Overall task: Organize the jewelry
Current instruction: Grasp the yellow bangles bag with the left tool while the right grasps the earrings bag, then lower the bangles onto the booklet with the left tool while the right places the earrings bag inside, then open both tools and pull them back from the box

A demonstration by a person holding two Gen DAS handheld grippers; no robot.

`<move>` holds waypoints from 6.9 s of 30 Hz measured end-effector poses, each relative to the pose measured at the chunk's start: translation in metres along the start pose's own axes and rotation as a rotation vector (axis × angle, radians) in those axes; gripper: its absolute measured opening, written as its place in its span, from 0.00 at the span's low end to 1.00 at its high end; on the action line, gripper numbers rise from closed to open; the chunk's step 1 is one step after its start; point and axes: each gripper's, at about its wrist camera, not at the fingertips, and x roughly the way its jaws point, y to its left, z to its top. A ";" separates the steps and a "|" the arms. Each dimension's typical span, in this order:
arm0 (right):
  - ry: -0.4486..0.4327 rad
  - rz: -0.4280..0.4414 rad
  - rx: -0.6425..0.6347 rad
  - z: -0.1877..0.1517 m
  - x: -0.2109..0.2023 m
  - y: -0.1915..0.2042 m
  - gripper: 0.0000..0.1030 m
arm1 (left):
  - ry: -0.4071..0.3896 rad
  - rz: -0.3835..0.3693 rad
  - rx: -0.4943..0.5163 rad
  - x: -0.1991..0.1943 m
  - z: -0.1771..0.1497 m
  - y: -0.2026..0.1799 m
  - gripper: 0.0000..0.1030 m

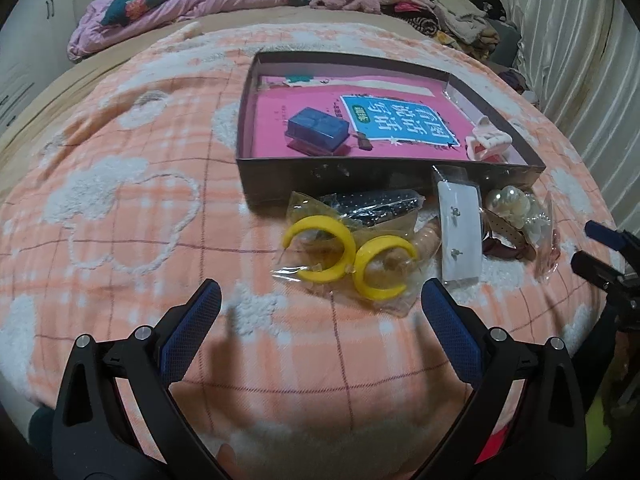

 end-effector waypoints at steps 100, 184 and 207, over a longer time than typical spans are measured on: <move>-0.348 0.124 0.115 0.146 -0.038 -0.010 0.78 | -0.254 -0.069 0.039 -0.023 0.131 -0.030 0.25; -0.356 -0.011 0.104 0.108 -0.052 -0.025 0.96 | -0.257 -0.054 -0.034 -0.054 0.127 -0.040 0.89; -0.423 -0.045 0.053 0.088 -0.106 -0.003 0.96 | -0.351 -0.096 -0.026 -0.116 0.101 -0.032 0.89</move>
